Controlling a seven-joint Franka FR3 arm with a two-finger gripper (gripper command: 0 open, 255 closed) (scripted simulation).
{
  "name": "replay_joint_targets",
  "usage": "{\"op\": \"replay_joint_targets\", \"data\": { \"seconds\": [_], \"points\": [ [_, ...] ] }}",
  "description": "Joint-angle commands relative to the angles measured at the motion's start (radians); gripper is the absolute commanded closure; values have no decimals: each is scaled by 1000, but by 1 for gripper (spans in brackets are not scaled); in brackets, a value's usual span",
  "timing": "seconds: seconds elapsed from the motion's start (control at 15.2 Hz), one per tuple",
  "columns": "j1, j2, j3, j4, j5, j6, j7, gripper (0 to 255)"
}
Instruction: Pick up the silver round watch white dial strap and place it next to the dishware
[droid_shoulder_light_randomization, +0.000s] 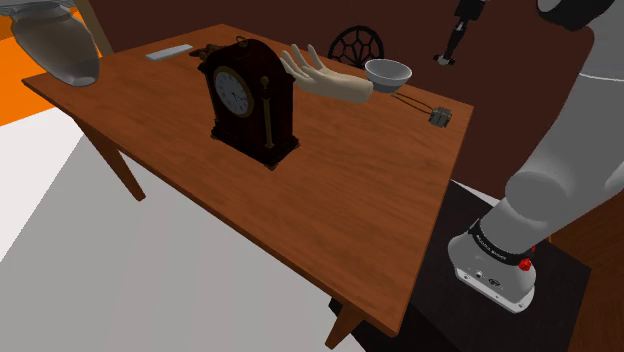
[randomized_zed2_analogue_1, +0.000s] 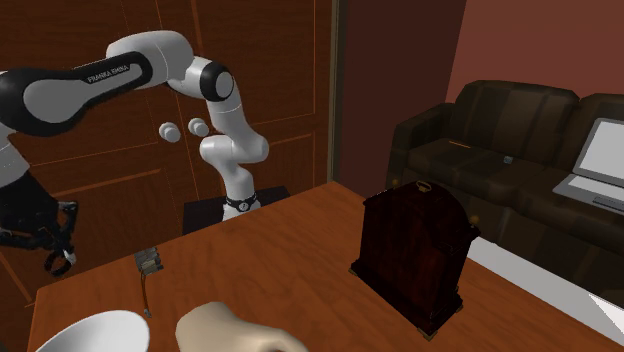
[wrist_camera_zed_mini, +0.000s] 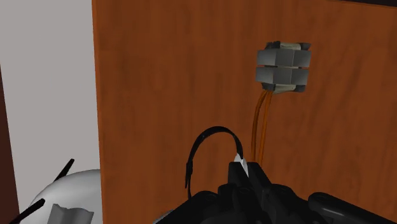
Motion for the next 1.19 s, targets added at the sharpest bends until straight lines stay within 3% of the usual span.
{"op": "replay_joint_targets", "data": {
  "seconds": [0.0,0.2,1.12],
  "points": [
    [-56,93,-8,126,36,-49,-48,255],
    [-135,201,-7,284,75,-112,-93,255],
    [-106,202,-1,92,79,74,-118,255]
  ]
}}
